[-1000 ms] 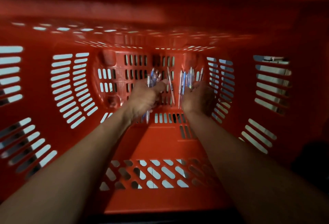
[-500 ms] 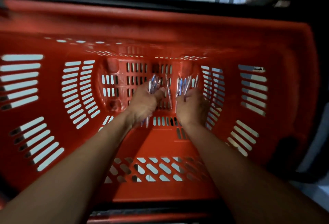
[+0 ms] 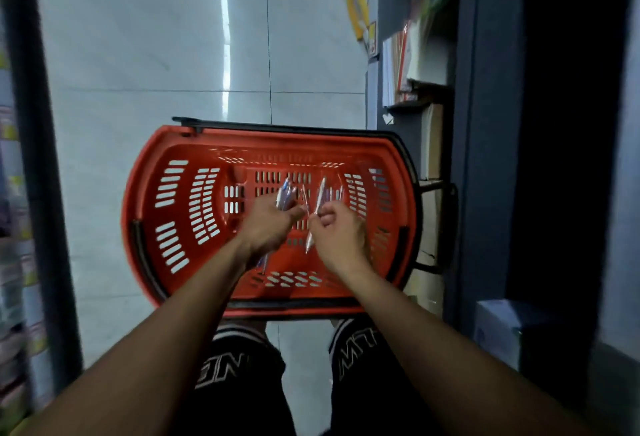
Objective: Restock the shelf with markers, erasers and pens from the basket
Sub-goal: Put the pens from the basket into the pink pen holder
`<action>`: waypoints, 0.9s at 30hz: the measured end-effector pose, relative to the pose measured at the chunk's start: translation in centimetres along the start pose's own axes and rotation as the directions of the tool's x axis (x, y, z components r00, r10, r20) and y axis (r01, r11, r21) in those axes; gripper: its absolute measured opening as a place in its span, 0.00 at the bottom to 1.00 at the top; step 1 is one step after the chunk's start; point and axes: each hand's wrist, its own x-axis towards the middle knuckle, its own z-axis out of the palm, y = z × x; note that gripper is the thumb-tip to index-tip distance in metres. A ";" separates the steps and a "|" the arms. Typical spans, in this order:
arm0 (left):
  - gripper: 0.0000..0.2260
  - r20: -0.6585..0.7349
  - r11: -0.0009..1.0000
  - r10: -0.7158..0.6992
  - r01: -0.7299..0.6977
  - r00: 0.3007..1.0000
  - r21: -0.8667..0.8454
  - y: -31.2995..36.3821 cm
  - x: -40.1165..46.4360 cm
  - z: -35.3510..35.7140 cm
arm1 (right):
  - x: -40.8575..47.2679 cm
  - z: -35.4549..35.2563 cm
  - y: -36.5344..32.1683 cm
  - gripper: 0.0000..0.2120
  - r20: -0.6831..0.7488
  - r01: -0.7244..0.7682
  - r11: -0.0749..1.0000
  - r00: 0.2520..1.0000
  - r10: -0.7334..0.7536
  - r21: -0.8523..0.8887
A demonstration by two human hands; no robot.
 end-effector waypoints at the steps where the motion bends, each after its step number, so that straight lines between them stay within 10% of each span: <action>1: 0.12 -0.007 1.000 0.020 -0.020 1.000 0.004 0.8 -1.8 -0.4 | -1.3 -1.1 -1.2 0.06 0.024 0.019 1.000 1.000 -0.019 0.014; 12: 0.06 -0.166 0.888 0.458 -0.439 0.873 0.139 7.0 -21.1 -3.2 | -15.9 -9.5 -10.4 0.06 -0.007 0.241 0.937 0.969 -0.247 0.252; 27: 0.06 0.244 0.497 0.744 -0.759 0.623 0.422 8.8 -33.7 -7.0 | -32.2 -9.6 -12.2 0.02 -0.533 0.445 0.734 0.835 -0.133 0.513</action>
